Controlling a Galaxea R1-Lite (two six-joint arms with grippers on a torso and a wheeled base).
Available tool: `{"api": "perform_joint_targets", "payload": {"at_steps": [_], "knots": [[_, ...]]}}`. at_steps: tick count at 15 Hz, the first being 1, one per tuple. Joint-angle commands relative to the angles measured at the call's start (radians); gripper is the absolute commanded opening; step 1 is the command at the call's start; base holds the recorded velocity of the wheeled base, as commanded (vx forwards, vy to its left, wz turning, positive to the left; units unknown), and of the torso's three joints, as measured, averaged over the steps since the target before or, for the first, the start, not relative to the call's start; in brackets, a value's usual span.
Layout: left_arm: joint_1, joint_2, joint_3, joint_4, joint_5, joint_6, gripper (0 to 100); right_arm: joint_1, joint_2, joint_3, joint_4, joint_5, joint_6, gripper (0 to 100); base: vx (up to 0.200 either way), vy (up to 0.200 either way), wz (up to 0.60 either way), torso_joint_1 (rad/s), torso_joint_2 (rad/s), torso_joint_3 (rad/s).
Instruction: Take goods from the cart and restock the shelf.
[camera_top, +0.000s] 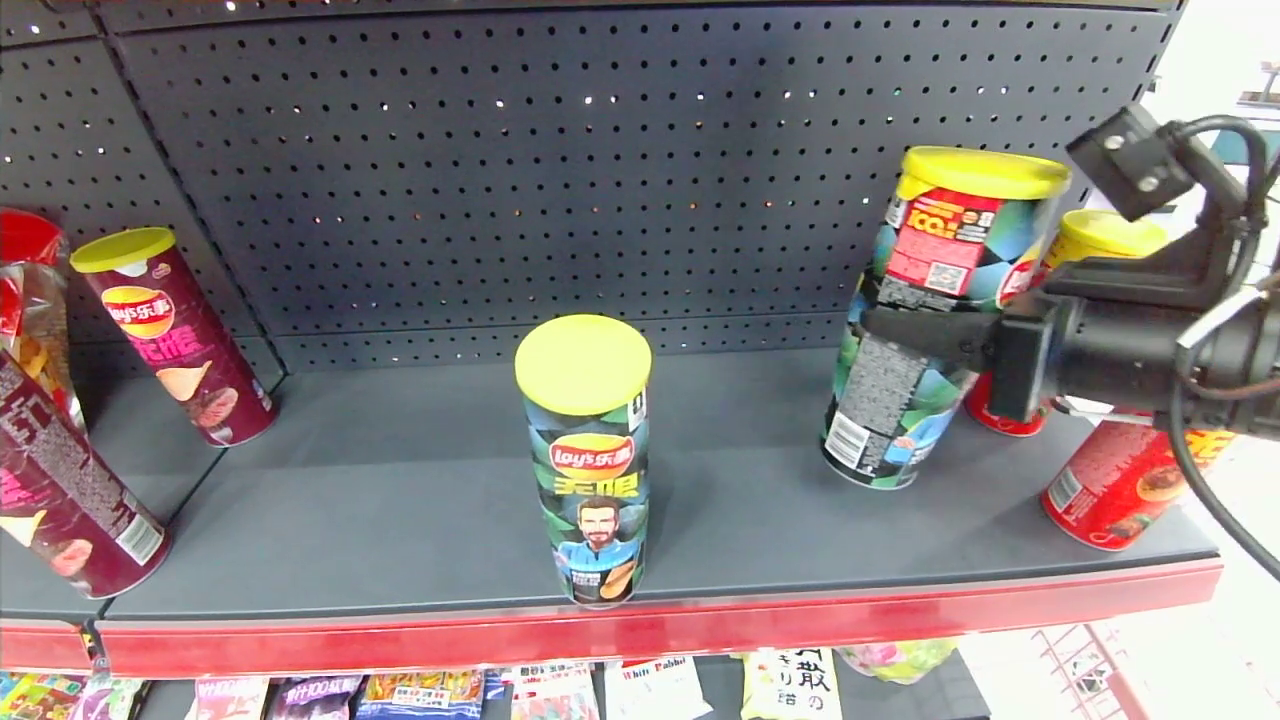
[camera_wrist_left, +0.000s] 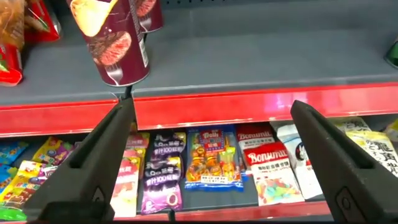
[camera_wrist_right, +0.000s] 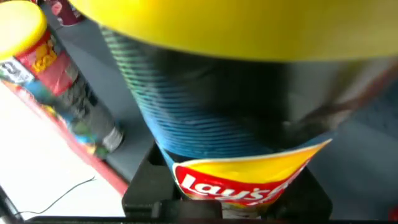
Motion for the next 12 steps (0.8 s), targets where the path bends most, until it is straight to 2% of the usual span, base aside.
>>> {"api": "perform_joint_targets", "payload": {"at_steps": [1, 6, 9, 12], "knots": [[0.0, 0.006, 0.0, 0.001, 0.0, 0.004, 100, 0.009, 0.15, -0.099, 0.001, 0.002, -0.004, 0, 0.0, 0.0, 0.0, 0.0, 0.0, 0.0], [0.0, 0.003, 0.0, 0.001, 0.002, 0.001, 100, 0.032, 0.302, -0.234, -0.013, 0.008, -0.002, 0, 0.0, 0.0, 0.0, 0.0, 0.0, 0.0], [0.0, 0.006, 0.0, 0.001, 0.006, 0.002, 100, 0.064, 0.409, -0.283, -0.141, 0.003, 0.002, 0, 0.0, 0.0, 0.0, 0.0, 0.0, 0.0], [0.0, 0.003, 0.0, 0.001, 0.011, 0.004, 100, 0.099, 0.446, -0.285, -0.185, 0.0, 0.002, 0, 0.0, 0.0, 0.0, 0.0, 0.0, 0.0]]}}
